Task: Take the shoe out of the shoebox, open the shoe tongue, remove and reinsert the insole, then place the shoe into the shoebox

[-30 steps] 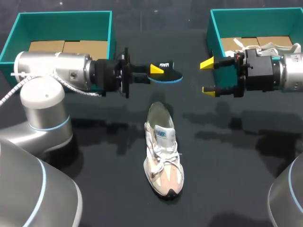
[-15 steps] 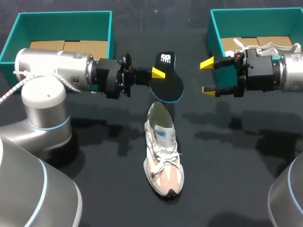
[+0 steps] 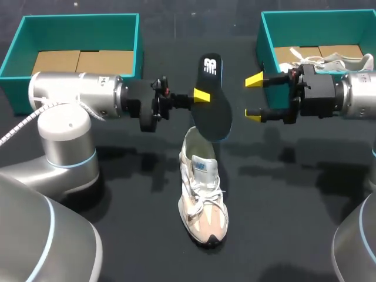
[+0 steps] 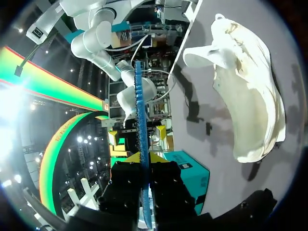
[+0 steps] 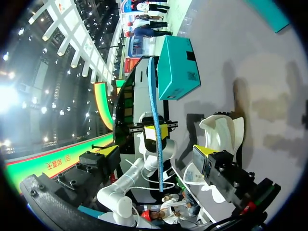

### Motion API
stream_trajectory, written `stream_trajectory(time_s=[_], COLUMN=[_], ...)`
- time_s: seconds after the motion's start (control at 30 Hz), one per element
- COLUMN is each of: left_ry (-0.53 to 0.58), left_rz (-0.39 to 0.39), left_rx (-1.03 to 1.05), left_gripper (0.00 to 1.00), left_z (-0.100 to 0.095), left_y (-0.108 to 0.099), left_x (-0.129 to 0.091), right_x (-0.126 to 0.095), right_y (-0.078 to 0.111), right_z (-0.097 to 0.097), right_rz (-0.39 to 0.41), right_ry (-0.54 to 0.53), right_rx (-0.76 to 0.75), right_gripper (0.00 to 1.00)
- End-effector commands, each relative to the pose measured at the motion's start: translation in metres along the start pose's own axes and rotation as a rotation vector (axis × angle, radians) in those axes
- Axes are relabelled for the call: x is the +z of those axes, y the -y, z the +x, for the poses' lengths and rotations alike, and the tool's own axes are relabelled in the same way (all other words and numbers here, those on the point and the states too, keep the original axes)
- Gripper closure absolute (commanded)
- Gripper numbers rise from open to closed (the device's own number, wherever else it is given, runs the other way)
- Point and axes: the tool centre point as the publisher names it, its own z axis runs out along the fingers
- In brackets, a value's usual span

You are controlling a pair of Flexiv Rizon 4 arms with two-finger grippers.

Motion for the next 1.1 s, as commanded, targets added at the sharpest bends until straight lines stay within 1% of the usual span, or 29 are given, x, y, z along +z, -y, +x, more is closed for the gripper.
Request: stream_trajectory(time_s=[0.03,0.13,0.4,0.63,0.67,0.7,0.73,0.8,0.83,0.87,0.9,1.1], left_ry=[0.006,-0.005,-0.015,-0.016,-0.017,-0.017,-0.017,-0.014,-0.013,-0.013,-0.012,-0.02], left_rz=[0.005,0.008,-0.003,-0.001,0.0,0.001,0.003,0.008,0.008,0.009,0.01,0.009], left_rx=[0.021,0.043,0.064,0.063,0.063,0.063,0.064,0.063,0.062,0.059,0.057,0.049], left_gripper=[1.0,1.0,1.0,1.0,1.0,1.0,1.0,1.0,1.0,1.0,1.0,1.0], left_z=[0.002,0.002,0.005,0.004,0.004,0.004,0.004,0.004,0.004,0.004,0.005,0.005], left_y=[-0.003,-0.003,-0.009,-0.016,-0.016,-0.016,-0.016,-0.017,-0.017,-0.018,-0.018,-0.019], left_x=[0.004,0.006,0.007,0.01,0.01,0.011,0.011,0.012,0.012,0.012,0.013,0.014], right_x=[0.01,0.014,0.029,0.04,0.041,0.042,0.043,0.045,0.046,0.047,0.048,0.053], right_y=[0.001,0.002,0.012,0.018,0.019,0.02,0.021,0.022,0.022,0.022,0.022,0.023], right_z=[-0.004,-0.005,-0.002,-0.006,-0.006,-0.006,-0.006,-0.005,-0.005,-0.005,-0.005,-0.006], right_rz=[0.013,0.016,0.081,0.129,0.136,0.144,0.151,0.161,0.164,0.169,0.173,0.193], right_ry=[-0.012,-0.017,0.005,0.007,0.006,0.007,0.008,0.011,0.012,0.011,0.01,0.005], right_rx=[0.0,-0.017,-0.131,-0.157,-0.164,-0.173,-0.181,-0.189,-0.192,-0.195,-0.197,-0.211], right_gripper=[0.0,0.0,0.0,0.0,0.08,0.12,0.19,0.35,0.41,0.51,0.52,0.55])
